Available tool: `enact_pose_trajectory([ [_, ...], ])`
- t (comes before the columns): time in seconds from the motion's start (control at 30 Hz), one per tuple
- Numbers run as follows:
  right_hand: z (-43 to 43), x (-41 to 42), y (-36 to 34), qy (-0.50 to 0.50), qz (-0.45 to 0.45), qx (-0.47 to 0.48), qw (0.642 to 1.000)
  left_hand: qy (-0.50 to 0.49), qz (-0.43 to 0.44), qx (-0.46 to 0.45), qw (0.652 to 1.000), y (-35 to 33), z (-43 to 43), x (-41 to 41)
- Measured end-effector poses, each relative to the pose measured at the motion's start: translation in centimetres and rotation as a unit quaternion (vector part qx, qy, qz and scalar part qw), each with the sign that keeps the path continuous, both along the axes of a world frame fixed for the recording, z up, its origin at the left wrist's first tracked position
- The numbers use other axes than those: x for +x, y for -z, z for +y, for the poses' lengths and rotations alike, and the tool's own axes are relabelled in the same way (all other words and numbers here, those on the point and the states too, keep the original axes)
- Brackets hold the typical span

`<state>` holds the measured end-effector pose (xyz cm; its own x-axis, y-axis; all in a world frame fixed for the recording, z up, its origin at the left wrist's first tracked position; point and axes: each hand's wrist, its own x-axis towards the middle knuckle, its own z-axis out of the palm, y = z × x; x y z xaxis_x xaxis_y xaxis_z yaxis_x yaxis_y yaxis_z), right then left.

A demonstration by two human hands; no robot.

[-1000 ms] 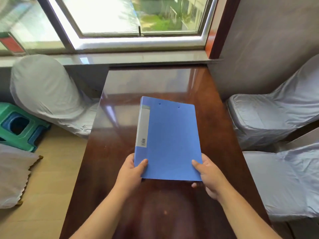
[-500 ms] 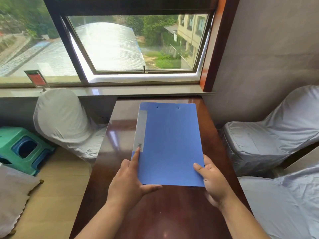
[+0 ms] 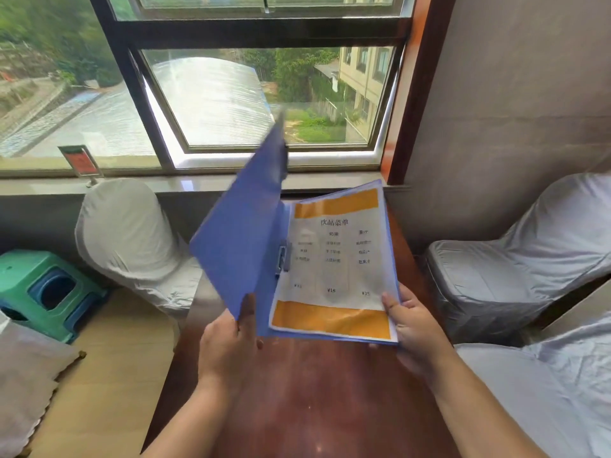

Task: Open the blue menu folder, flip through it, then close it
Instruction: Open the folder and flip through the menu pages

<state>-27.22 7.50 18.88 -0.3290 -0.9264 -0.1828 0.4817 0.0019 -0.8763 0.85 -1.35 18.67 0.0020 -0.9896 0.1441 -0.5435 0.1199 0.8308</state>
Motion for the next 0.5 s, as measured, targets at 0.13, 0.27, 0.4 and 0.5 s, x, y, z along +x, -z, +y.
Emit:
enact_pose_trajectory([
  [0.13,0.3,0.1,0.1,0.013,0.0,-0.015,1.0,-0.056,0.204,0.116,0.971,0.3,-0.7,0.4],
  [0.27,0.1,0.3,-0.4,0.011,0.015,-0.004,1.0,-0.066,0.209,0.11,0.97,1.5,-1.2,1.9],
  [0.4,0.7,-0.7,-0.3,0.024,0.009,0.018,0.999,-0.148,0.329,0.119,0.925,1.5,-3.1,4.3],
  [0.5,1.7,-1.7,-0.4,0.029,0.012,0.027,0.999,-0.234,0.381,0.094,0.889,1.0,-5.4,7.9],
])
